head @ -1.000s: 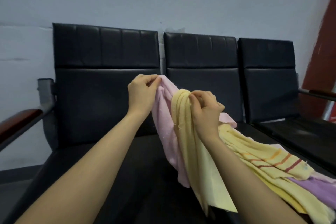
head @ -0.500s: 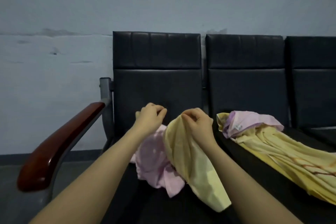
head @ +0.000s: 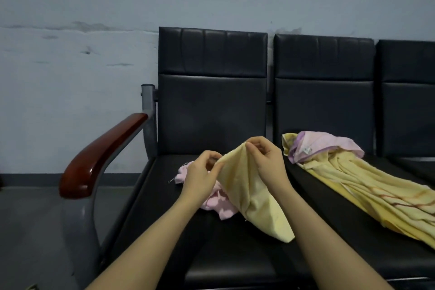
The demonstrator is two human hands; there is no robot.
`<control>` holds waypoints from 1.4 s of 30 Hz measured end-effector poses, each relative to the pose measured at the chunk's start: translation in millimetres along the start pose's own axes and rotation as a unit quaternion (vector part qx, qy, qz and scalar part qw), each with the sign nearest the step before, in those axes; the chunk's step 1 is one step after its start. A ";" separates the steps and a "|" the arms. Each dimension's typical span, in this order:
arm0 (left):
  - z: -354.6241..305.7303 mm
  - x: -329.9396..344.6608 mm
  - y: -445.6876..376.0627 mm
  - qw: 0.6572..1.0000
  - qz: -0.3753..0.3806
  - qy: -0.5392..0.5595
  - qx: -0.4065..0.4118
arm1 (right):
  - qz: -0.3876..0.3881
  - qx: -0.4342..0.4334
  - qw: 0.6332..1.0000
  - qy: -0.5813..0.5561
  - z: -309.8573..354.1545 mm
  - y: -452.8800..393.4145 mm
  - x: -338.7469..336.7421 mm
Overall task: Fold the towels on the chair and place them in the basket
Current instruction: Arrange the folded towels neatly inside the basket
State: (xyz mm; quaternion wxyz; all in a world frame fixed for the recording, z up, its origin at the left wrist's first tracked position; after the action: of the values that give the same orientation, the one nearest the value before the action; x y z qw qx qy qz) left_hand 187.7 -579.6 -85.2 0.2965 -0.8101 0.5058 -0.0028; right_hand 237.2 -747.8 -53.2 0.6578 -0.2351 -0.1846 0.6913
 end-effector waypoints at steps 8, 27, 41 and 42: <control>-87.4 -26.8 -18.8 0.995 -0.060 0.070 0.046 | -0.070 -0.047 0.996 -0.004 55.1 -11.0 -28.8; -17.8 -48.8 15.3 0.976 -0.072 -0.206 -0.015 | 0.075 0.084 0.990 0.089 -28.1 37.1 22.5; 12.6 20.2 47.6 0.977 0.070 -0.197 0.024 | 0.227 0.059 0.914 0.330 -63.0 115.9 -19.5; 11.2 26.6 50.8 0.958 0.102 -0.264 0.054 | 0.245 0.056 0.897 0.363 -67.1 121.1 -18.5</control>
State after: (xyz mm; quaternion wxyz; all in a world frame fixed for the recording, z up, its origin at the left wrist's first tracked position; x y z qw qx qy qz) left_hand 162.6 -611.9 -126.8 0.4610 -0.7093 0.4883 0.2141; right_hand 176.1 -778.0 -175.2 0.5013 -0.4705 0.1691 0.7062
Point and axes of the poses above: each hand's wrist, its own y-axis away from the middle knuckle, its own x-axis out of the palm, z = x × y, the point moved 6 cm from there along -y, towards the middle knuckle, and after that the axes turned 3 degrees about -z, right-handed, at the moved point
